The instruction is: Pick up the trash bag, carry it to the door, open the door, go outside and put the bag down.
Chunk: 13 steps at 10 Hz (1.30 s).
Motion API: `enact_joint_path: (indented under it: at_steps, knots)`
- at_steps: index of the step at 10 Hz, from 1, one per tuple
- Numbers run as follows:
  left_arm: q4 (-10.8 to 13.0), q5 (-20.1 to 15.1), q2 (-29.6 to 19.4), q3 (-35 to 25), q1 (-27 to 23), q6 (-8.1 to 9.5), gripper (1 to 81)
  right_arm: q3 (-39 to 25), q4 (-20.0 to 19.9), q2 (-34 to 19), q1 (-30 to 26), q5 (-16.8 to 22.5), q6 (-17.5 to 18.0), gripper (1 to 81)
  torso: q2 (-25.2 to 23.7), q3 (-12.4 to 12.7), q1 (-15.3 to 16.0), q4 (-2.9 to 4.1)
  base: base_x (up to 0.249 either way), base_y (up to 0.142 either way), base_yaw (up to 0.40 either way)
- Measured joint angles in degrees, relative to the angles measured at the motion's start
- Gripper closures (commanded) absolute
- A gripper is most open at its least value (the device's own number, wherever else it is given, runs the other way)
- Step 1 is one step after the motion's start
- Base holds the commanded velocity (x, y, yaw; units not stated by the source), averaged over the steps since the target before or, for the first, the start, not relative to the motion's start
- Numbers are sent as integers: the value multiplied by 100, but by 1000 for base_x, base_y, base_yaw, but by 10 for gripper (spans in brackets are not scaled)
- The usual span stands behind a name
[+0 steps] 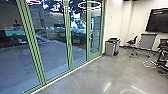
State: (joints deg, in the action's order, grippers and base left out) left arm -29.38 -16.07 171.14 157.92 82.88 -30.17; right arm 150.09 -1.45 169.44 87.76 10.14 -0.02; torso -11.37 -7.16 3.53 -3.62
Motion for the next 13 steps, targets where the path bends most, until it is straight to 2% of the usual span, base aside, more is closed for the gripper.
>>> enact_joint_path:
  at_steps: [2,10,13]
  knots:
    - [0,2,-2,0,0,0,811,0,0,0,-2,0,-2,10,0,0,2,0,162,-61,0]
    - [0,0,-5,0,0,0,811,0,2,0,-33,0,-2,10,0,0,2,0,162,0,0]
    - [0,0,-17,2,2,0,811,0,2,18,-28,13,0,10,0,0,0,0,162,-64,0]
